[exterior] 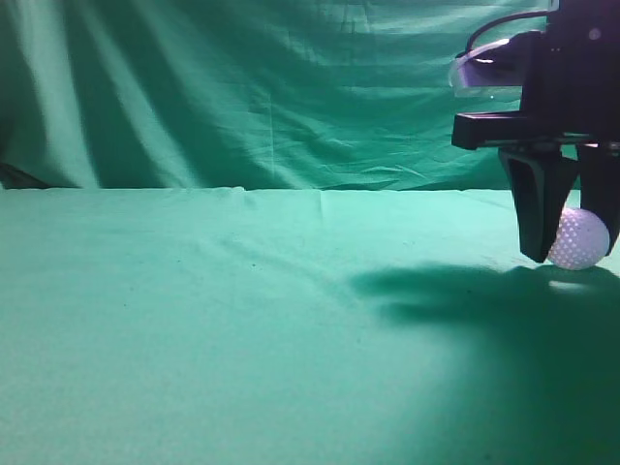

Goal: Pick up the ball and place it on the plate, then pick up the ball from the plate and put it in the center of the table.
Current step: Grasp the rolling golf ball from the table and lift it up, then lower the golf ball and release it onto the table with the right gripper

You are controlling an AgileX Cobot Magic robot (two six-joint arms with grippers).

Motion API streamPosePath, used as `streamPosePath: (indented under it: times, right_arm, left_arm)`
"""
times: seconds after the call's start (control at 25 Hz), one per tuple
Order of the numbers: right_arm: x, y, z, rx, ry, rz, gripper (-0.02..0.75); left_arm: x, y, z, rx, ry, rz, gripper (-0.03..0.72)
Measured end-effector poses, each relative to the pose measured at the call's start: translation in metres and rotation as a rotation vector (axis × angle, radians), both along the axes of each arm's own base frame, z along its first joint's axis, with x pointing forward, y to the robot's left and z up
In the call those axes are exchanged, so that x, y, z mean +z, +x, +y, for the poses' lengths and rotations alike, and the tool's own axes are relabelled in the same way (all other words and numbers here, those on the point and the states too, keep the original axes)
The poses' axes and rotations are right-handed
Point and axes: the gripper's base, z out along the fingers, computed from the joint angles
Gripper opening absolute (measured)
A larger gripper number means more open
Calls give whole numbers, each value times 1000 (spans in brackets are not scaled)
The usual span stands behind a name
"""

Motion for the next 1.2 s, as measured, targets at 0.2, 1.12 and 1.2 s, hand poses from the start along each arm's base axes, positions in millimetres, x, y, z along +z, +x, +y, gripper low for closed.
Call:
streamPosePath:
  times: [0.2, 1.12, 1.2]
  right_arm:
    - [14, 9, 4, -1, 5, -17, 319]
    - [38, 68, 165, 343, 77, -172, 319]
    - [25, 71, 167, 343, 67, -154, 319]
  left_arm:
    - [0, 0, 0, 0, 0, 0, 0]
    - [0, -2, -3, -44, -2, -1, 0]
    - [0, -2, -4, -48, 0, -1, 0]
